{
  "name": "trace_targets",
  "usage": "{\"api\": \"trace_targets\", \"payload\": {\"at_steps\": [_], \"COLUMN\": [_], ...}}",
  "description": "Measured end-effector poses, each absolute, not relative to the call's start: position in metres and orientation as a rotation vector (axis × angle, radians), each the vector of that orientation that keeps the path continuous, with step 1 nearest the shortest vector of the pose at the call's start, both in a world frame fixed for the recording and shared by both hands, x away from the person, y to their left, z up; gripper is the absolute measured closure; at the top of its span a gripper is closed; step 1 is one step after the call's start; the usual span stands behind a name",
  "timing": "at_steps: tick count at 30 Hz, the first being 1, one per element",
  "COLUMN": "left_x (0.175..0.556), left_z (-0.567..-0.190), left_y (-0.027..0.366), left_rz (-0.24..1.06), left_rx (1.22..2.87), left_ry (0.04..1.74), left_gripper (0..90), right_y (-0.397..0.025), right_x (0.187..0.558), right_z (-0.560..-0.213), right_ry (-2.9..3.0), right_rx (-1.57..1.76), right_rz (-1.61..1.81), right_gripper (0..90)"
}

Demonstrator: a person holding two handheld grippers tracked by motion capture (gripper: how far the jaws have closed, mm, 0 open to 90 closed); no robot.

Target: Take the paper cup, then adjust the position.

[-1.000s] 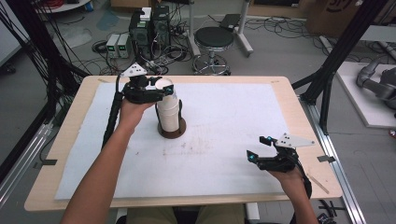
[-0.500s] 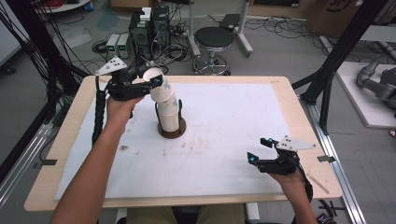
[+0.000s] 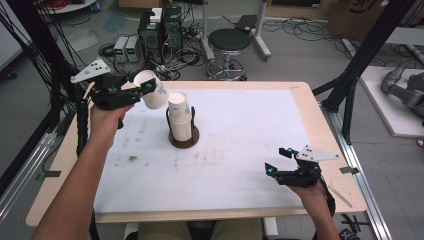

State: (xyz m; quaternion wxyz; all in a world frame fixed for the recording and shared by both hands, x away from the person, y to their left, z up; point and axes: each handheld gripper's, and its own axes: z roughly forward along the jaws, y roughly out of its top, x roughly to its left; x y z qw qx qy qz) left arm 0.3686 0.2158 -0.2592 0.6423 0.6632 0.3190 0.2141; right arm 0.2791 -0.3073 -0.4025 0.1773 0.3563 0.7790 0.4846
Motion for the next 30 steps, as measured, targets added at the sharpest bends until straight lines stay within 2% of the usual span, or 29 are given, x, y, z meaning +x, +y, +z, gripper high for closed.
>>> {"api": "trace_targets", "payload": {"at_steps": [11, 30], "left_x": [0.339, 0.317], "left_z": [-0.292, -0.324], "left_y": [0.226, 0.182], "left_rz": [0.472, 0.353], "left_rx": [1.528, 1.658], "left_ry": [0.714, 0.575], "left_gripper": [36.8, 36.7], "right_y": [-0.299, -0.287], "right_x": [0.285, 0.278], "right_z": [-0.402, -0.392], "right_ry": [2.216, 2.252], "right_rx": [0.988, 0.915], "right_rz": [1.368, 1.449], "right_gripper": [18.9, 18.9]}}
